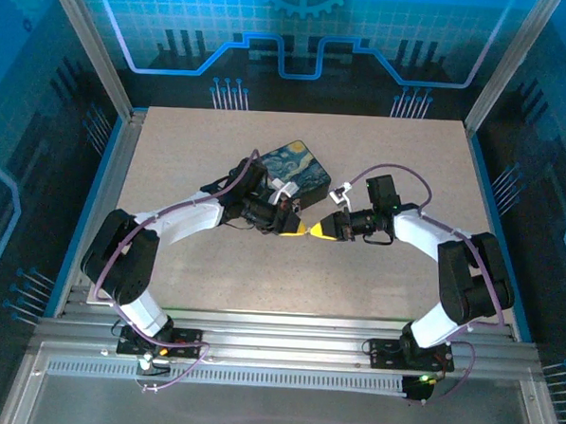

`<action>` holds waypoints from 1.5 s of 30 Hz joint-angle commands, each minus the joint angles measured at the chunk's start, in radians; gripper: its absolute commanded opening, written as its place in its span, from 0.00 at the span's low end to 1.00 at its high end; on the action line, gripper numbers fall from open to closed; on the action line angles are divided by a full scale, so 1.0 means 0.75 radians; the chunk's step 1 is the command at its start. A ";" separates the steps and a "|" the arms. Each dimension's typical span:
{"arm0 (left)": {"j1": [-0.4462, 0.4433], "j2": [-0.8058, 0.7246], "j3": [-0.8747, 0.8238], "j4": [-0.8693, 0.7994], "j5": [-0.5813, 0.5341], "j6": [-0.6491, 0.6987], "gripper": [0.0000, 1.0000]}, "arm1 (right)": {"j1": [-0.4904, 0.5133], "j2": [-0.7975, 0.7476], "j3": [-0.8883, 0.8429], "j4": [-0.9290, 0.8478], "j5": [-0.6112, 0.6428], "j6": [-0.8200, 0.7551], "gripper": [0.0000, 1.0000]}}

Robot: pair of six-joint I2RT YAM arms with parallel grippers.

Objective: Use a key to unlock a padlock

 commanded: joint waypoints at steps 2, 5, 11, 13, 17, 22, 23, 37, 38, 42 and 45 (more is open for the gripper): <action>0.015 -0.050 -0.016 0.051 0.020 -0.032 0.17 | 0.026 -0.025 -0.033 0.026 0.023 0.037 0.03; 0.028 -0.066 -0.038 0.097 0.001 -0.069 0.24 | 0.003 -0.025 -0.078 0.146 0.034 0.163 0.03; 0.026 -0.076 -0.095 0.204 0.004 -0.147 0.33 | -0.003 -0.032 -0.134 0.388 0.066 0.375 0.03; 0.023 -0.066 -0.106 0.221 0.003 -0.158 0.35 | -0.001 -0.032 -0.132 0.407 0.065 0.391 0.02; 0.023 -0.055 -0.118 0.206 -0.042 -0.152 0.41 | 0.000 -0.035 -0.123 0.404 0.056 0.392 0.02; 0.025 -0.084 -0.127 0.222 -0.121 -0.140 0.43 | 0.000 -0.030 -0.110 0.317 0.063 0.332 0.01; 0.024 -0.089 -0.127 0.224 -0.139 -0.138 0.44 | 0.000 -0.030 -0.113 0.320 0.061 0.333 0.01; 0.015 -0.055 -0.217 0.407 -0.106 -0.274 0.43 | 0.051 0.017 -0.100 0.506 0.075 0.478 0.01; 0.014 -0.052 -0.216 0.414 -0.105 -0.278 0.43 | 0.057 0.025 -0.095 0.506 0.079 0.480 0.01; 0.013 -0.047 -0.221 0.440 -0.095 -0.291 0.36 | 0.085 0.045 -0.085 0.515 0.092 0.485 0.01; 0.012 -0.043 -0.225 0.461 -0.075 -0.300 0.30 | 0.096 0.055 -0.087 0.535 0.098 0.498 0.01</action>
